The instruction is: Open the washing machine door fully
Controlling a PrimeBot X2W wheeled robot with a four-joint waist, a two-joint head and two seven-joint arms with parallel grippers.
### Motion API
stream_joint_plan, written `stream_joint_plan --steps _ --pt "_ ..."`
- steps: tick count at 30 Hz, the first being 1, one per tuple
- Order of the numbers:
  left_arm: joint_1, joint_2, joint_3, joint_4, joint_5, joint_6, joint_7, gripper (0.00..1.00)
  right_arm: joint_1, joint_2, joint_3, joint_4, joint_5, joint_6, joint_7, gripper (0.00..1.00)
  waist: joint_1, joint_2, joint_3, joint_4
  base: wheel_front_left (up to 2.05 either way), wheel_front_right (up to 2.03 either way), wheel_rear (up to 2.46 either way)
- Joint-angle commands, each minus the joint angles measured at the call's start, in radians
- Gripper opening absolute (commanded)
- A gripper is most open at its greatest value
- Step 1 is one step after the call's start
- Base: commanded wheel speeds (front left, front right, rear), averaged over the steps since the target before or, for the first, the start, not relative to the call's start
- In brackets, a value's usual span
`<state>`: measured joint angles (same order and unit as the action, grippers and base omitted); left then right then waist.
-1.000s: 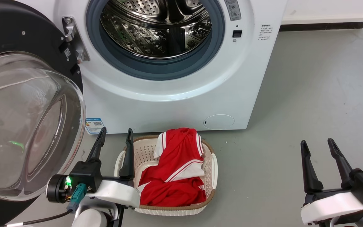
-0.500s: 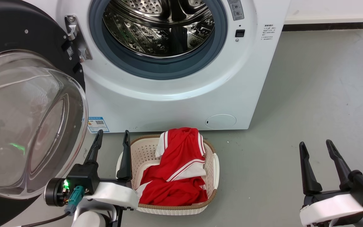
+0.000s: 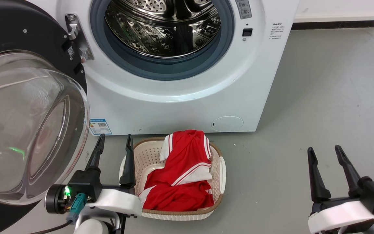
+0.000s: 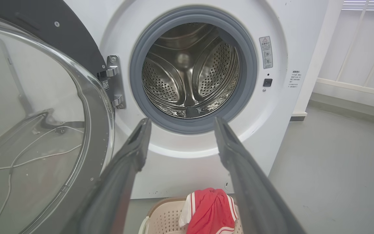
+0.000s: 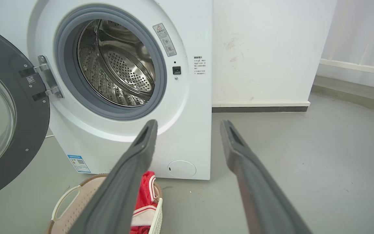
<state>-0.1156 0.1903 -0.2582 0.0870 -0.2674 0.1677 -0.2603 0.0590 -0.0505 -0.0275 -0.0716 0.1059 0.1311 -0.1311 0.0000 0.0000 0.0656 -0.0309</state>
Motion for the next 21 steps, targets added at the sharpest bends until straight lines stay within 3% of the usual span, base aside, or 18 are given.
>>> stream_joint_plan --steps 1,21 --pt "0.002 -0.002 0.001 0.003 0.0 -0.001 0.001 0.0 0.001 0.0 0.001 0.004 0.001 0.0 0.0 0.0 0.0 0.0 0.0 0.0 0.0 0.0 0.0" --pt "0.009 -0.021 0.067 0.044 -0.329 -0.069 0.072 0.0 -0.035 -0.022 0.011 0.08 0.375 0.0 0.033 0.0 0.0 0.0 -0.008 0.005 0.0 0.0 0.0"
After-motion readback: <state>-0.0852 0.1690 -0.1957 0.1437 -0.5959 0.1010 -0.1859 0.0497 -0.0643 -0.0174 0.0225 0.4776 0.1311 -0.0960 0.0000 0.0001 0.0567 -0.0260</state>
